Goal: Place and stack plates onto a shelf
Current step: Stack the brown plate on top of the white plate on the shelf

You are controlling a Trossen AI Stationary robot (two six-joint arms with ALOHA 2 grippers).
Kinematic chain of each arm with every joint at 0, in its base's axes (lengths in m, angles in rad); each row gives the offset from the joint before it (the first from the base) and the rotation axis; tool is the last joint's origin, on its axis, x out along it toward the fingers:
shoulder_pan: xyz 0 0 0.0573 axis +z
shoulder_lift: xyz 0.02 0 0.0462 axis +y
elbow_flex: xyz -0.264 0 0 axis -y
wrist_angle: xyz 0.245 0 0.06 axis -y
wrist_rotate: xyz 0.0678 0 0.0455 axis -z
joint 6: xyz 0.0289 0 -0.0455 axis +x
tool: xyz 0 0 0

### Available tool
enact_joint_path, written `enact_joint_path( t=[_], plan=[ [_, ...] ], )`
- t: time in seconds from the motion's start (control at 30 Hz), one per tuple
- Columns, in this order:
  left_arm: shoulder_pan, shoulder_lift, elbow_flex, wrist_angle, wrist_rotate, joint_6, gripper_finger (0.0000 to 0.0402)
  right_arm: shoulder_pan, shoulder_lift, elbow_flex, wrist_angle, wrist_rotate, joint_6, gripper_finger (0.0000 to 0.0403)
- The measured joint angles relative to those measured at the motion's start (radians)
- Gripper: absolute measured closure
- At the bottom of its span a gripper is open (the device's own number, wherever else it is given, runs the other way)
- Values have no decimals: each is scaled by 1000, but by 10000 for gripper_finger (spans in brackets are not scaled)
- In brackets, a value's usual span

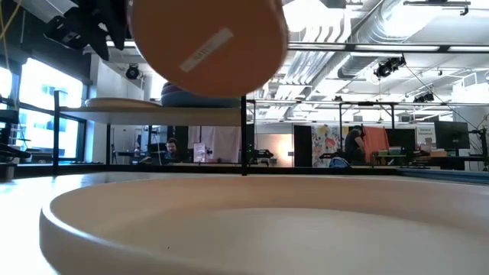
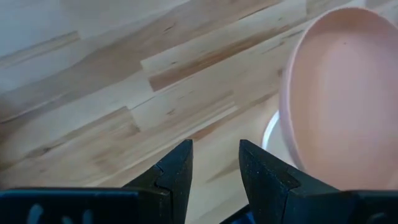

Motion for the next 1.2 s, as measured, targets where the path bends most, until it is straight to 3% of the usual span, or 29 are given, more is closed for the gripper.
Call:
enact_joint_path(
  t=[0.17,0.53,1.2],
  plan=[
    [-2,-1,0,34,-6,-46,284,-4,58,63,0,39,-51,403],
    [-14,19,0,119,-17,-87,284,-27,72,68,45,84,-77,403],
    [-34,126,0,147,-4,9,286,-39,72,68,28,85,-32,403]
  ],
)
